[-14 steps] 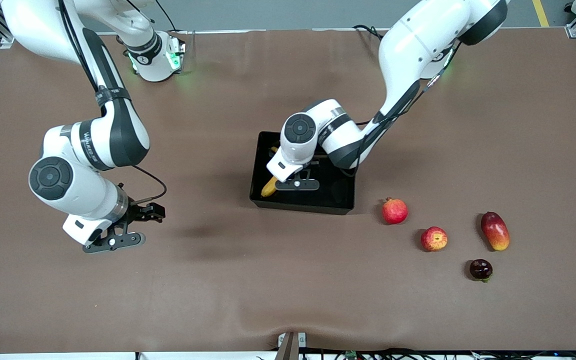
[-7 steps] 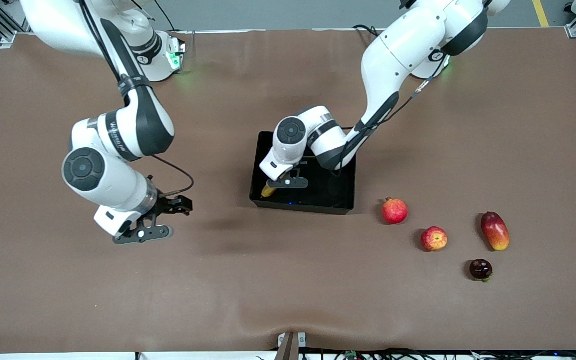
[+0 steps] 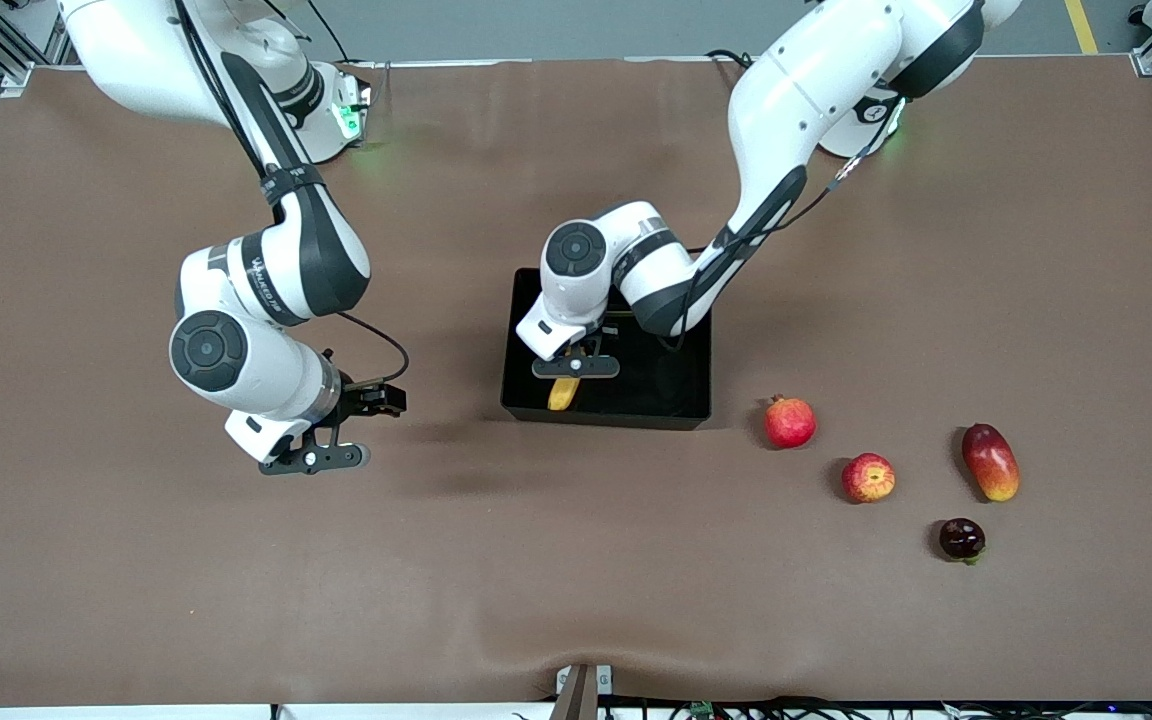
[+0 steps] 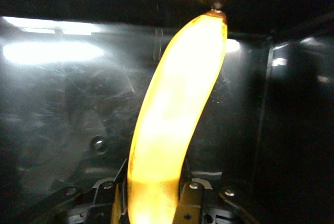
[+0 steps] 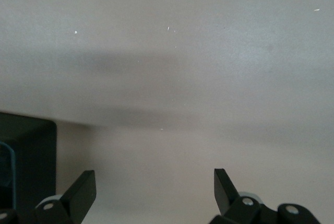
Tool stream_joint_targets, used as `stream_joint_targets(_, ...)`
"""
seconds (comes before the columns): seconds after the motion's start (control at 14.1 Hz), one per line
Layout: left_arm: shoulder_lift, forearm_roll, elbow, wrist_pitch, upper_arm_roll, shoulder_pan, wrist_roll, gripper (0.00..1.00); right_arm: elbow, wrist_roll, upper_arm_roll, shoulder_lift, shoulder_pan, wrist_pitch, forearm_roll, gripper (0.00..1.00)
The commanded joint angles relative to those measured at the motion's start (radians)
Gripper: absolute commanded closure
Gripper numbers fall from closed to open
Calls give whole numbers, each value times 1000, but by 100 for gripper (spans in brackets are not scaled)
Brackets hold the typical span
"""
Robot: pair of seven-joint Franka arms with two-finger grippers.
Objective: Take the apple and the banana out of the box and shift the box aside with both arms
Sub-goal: 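Reach the left gripper into the box and grasp the yellow banana, then lift the banana out with the left gripper while the right gripper nears the box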
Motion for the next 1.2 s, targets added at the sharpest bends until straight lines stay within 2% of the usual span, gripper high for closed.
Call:
stream_joint_targets(0.0, -105, 8, -19, -62, 0, 0, -1, 100, -77, 13, -3, -28, 19, 80, 10, 0)
stream_joint_targets(0.14, -121, 5, -19, -84, 0, 0, 2, 100, -111, 18, -3, -30, 42, 132, 11, 0)
stream_joint_targets(0.28, -138, 3, -21, -101, 0, 1, 1, 100, -111, 103, -5, -22, 76, 137, 11, 0)
stream_joint_targets(0.49, -236, -3, -28, -217, -12, 73, 40, 100, -113, 182, -5, -8, 136, 161, 10, 0)
stream_joint_targets(0.71, -349, -55, -88, -367, -29, 229, 282, 100, -113, 184, -5, 35, 169, 201, 10, 0)
stream_joint_targets(0.92, -469, -92, -237, -383, -29, 412, 543, 100, -111, 220, -5, 50, 205, 209, 11, 0)
stream_joint_targets(1.13, -494, -86, -346, -359, -28, 608, 718, 100, -110, 295, -5, 55, 258, 235, 11, 0)
